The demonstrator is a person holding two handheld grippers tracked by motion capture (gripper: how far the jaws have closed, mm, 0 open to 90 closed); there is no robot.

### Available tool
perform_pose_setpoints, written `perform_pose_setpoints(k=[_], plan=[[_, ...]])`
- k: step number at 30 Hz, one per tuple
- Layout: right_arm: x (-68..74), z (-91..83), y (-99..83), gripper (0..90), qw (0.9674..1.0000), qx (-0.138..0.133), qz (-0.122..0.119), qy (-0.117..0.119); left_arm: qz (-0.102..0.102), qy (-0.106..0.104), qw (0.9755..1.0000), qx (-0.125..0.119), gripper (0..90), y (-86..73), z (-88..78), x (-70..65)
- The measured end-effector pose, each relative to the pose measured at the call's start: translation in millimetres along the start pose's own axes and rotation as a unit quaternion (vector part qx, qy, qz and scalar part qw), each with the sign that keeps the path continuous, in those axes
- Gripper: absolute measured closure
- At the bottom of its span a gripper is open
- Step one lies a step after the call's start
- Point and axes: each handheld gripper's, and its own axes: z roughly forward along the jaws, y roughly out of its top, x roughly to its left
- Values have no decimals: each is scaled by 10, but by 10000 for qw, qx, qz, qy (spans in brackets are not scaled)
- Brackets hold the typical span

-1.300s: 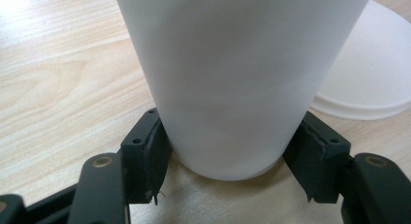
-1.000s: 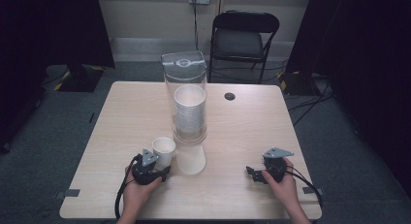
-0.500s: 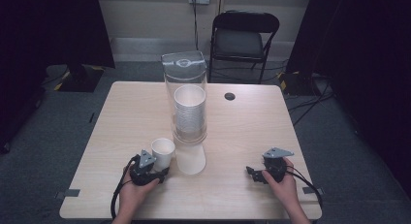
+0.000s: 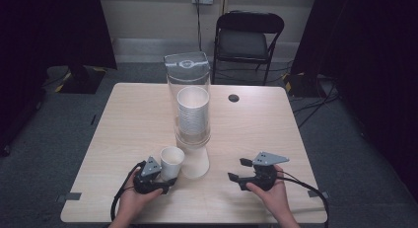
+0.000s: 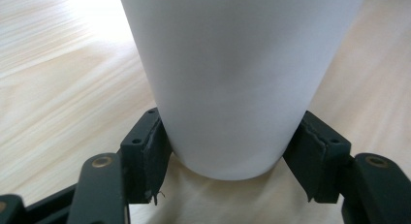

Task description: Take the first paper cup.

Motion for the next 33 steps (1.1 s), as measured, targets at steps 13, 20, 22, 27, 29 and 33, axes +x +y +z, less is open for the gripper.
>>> perform_pose_setpoints(k=[13,20,22,27,29,33], plan=[[183,306,187,349,9990,48,-274,-347,26,-229,9997,-17,362,-35,-6,-76],[407,517,354,385,9992,-16,-392,-116,246,-241,9994,37,362,-46,-25,-111],[461,557,382,386,9983,68,-552,-146,320,-242,9992,69,362,-47,-35,-112],[512,617,417,375,9980,171,-603,-114,378,-321,9987,81,362,-50,-37,-138],[519,633,424,374,9981,171,-586,-88,408,-317,9986,66,362,-46,-34,-144],[519,660,413,372,9983,189,-543,-93,399,-357,9985,100,361,-36,-25,-169]])
